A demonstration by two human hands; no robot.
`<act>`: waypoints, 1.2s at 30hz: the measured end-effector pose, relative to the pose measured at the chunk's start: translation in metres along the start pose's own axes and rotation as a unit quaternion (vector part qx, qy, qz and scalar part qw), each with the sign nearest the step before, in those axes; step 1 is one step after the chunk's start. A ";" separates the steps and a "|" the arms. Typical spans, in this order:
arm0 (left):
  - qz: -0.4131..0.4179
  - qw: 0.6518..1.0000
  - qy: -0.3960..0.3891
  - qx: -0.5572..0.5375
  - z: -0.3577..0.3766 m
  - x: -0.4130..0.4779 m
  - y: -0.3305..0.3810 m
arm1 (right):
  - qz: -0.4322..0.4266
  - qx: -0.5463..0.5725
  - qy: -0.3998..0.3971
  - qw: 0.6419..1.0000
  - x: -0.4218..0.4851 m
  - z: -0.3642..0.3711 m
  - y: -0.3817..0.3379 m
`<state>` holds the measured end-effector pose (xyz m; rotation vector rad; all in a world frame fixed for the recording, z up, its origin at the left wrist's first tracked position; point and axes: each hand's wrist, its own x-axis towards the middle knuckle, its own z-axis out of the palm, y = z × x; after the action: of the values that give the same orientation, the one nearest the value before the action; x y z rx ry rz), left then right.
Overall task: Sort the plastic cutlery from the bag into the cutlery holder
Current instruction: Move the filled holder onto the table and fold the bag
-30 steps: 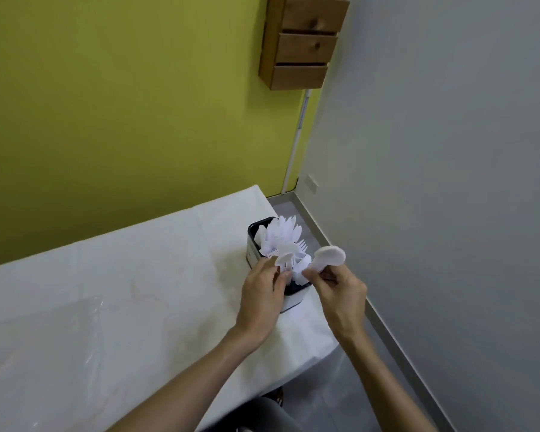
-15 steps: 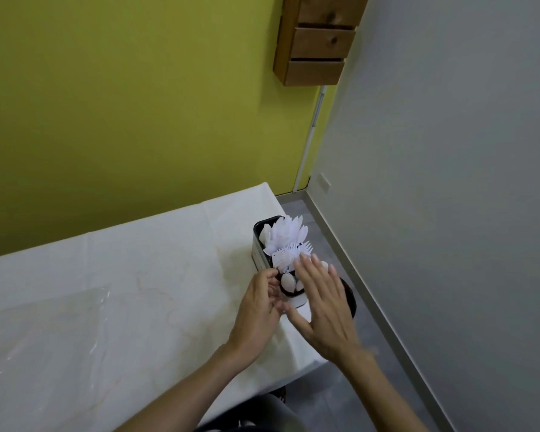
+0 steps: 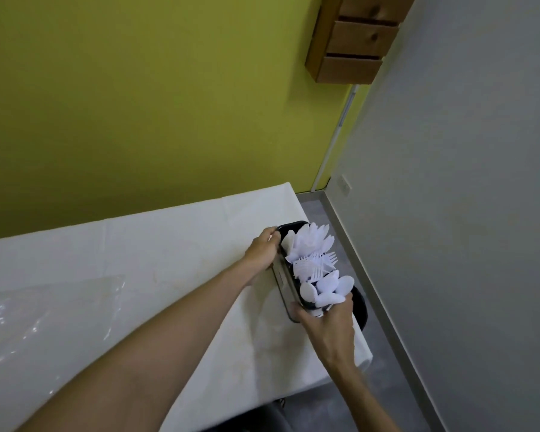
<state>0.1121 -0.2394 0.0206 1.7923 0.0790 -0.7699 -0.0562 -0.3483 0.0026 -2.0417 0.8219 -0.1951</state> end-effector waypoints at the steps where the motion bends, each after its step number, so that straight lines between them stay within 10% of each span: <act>1: 0.009 1.000 0.002 0.003 0.000 -0.003 0.000 | -0.010 0.004 -0.005 1.000 0.003 0.000 0.001; 12: 0.069 0.918 0.290 -0.263 -0.124 -0.041 -0.024 | -0.137 0.082 -0.220 0.962 0.072 0.055 -0.112; 23: 0.007 0.881 0.312 -0.355 -0.215 -0.022 -0.043 | -0.155 0.053 -0.236 0.958 0.097 0.156 -0.177; 32: 0.022 0.901 0.299 -0.314 -0.216 -0.017 -0.056 | -0.118 0.034 -0.260 0.958 0.093 0.169 -0.173; 36: -0.007 0.939 0.340 -0.059 -0.208 -0.040 -0.085 | -0.006 0.020 -0.239 0.971 0.074 0.170 -0.160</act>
<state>0.1406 -0.0135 0.0044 1.8672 0.5827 -0.1186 0.1504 -0.2165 0.0180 -1.9400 0.4986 0.2647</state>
